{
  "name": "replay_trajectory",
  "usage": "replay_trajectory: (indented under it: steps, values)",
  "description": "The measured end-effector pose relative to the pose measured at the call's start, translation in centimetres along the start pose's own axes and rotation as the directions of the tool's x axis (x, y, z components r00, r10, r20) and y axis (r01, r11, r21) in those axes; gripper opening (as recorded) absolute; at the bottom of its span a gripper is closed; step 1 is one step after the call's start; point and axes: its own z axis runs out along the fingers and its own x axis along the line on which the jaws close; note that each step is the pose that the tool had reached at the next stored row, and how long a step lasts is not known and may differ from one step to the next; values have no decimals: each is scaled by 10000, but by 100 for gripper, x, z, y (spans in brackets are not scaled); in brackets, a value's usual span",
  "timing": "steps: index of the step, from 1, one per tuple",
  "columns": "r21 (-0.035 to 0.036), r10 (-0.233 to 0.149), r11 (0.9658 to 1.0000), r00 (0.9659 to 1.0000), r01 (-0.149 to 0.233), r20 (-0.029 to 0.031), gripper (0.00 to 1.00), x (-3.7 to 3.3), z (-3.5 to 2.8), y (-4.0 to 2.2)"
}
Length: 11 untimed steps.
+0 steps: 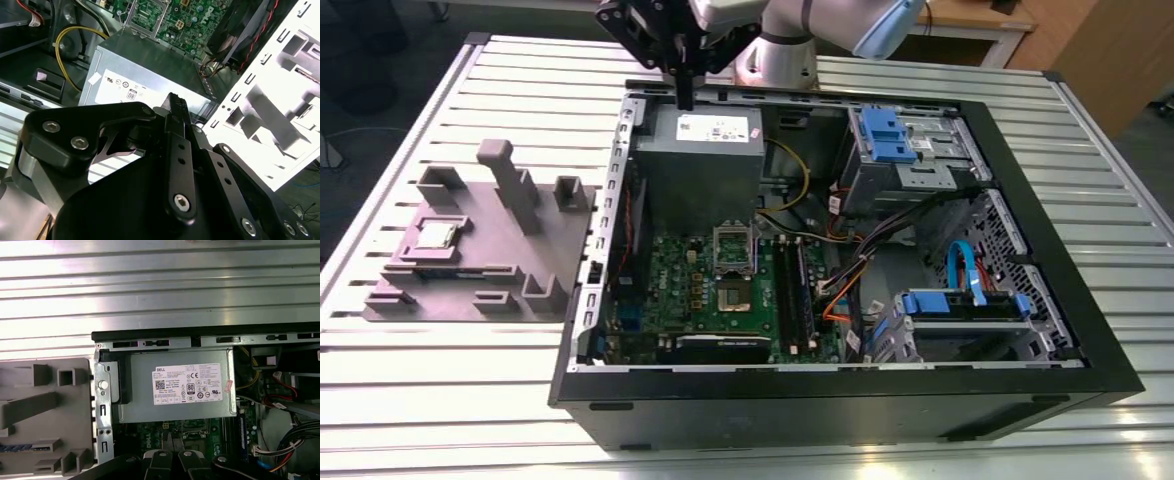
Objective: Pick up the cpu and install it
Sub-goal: 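Reach for the cpu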
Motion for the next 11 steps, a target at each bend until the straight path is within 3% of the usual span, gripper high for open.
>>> replay_trajectory:
  steps: [11]
  values:
    - [1,0,10000,10000,0,-1,10,54,0,-4]
